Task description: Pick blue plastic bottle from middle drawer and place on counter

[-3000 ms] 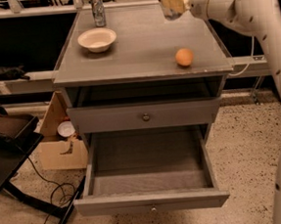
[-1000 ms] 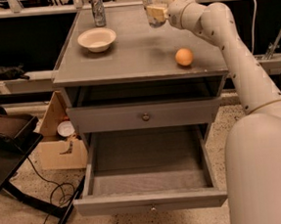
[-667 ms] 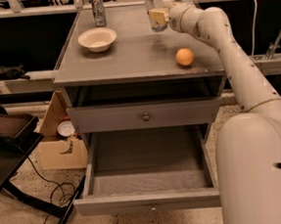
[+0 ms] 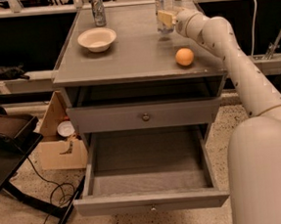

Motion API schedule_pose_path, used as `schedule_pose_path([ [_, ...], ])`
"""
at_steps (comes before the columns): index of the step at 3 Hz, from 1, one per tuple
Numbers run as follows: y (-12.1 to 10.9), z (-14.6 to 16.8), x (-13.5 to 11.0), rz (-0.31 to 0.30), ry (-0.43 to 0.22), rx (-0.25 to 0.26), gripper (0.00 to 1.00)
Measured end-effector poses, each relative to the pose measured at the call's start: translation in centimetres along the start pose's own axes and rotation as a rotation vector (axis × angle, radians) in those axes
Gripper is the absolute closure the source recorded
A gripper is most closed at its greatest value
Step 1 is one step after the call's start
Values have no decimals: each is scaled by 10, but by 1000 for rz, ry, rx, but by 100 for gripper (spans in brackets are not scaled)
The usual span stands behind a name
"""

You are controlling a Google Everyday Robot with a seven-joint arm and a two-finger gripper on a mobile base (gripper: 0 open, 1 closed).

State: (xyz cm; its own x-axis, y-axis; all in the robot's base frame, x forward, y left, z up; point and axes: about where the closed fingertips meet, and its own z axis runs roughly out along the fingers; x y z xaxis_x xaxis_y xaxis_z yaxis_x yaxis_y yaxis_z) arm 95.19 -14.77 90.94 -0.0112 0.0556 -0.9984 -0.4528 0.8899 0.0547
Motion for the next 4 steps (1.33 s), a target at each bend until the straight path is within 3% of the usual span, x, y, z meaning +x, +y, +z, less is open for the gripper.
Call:
schedule_pose_path([
  [3,-3,-18,32,-11,32,25,100],
  [4,-2,-18,26,-11,32,25,81],
])
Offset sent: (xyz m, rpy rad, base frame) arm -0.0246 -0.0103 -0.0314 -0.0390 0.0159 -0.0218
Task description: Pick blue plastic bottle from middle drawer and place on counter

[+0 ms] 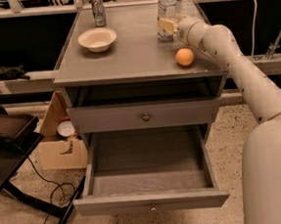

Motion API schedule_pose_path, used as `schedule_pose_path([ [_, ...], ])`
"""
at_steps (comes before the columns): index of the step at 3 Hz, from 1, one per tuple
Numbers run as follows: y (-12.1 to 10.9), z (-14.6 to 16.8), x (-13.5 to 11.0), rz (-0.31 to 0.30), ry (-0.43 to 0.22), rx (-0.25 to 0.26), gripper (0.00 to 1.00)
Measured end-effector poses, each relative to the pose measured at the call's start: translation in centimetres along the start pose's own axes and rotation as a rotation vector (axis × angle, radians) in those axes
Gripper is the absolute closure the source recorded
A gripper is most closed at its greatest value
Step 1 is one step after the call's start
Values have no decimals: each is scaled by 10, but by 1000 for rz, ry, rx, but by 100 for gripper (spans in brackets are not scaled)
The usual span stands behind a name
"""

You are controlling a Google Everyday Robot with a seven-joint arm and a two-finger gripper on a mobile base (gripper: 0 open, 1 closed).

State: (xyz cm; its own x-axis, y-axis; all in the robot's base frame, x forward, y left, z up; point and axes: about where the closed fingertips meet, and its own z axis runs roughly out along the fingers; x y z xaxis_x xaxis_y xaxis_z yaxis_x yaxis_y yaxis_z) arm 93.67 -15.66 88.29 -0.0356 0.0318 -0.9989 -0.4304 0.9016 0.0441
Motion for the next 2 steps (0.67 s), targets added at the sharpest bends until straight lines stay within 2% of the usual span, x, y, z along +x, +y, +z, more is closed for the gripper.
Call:
schedule_pose_path([
  [1,0,0,0,0,0,0,51],
  [2,0,0,0,0,0,0,27],
])
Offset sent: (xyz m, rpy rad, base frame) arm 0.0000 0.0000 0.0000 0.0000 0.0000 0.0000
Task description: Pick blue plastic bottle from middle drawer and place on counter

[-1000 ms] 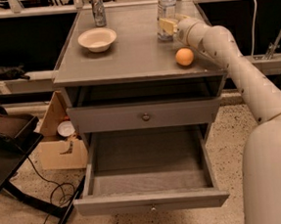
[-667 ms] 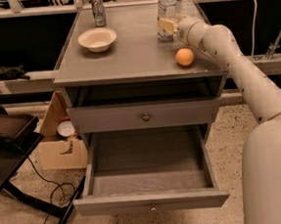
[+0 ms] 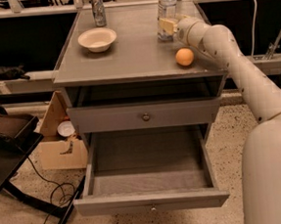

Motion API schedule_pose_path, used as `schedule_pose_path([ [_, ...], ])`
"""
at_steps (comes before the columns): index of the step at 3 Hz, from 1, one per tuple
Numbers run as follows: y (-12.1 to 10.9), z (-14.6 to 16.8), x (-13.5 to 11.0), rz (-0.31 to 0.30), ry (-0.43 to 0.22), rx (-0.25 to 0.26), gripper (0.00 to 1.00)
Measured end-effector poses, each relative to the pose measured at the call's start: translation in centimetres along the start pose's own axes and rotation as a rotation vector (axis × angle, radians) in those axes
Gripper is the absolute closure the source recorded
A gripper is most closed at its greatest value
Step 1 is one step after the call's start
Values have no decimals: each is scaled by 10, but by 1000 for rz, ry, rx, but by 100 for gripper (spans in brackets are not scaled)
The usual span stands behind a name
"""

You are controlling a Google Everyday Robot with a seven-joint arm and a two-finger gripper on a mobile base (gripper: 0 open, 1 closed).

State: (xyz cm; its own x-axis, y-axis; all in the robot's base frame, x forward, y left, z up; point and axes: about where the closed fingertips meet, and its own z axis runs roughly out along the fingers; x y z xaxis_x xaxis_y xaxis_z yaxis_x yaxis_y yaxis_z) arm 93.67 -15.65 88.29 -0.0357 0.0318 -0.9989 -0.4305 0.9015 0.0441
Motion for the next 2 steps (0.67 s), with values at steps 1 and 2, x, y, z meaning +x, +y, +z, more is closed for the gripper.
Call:
schedule_pose_path([
  [1,0,0,0,0,0,0,0],
  [2,5,0,-10,-5,-13,-18,0],
])
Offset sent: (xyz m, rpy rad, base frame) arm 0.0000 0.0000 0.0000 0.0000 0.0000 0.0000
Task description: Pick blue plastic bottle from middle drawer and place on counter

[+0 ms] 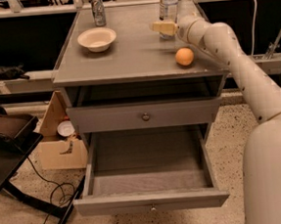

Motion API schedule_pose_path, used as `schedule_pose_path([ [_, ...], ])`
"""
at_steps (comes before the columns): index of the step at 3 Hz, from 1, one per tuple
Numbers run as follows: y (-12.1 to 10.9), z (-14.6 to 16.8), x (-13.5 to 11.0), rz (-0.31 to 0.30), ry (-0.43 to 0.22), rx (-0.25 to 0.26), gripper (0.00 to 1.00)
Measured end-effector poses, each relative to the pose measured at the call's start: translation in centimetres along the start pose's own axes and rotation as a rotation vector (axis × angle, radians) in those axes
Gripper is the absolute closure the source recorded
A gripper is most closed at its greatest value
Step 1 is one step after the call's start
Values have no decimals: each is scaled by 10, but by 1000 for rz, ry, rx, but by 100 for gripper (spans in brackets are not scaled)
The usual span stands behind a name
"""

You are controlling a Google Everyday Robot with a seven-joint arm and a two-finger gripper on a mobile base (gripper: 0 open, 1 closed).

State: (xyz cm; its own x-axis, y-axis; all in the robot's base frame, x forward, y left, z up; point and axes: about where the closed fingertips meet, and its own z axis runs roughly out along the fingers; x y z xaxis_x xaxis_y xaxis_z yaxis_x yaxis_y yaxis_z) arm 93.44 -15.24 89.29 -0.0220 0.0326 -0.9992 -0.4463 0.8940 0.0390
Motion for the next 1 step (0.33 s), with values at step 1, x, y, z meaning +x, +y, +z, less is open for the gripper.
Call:
schedule_pose_path([
  [1,4,-6,-24,-21,-23,-10,0],
])
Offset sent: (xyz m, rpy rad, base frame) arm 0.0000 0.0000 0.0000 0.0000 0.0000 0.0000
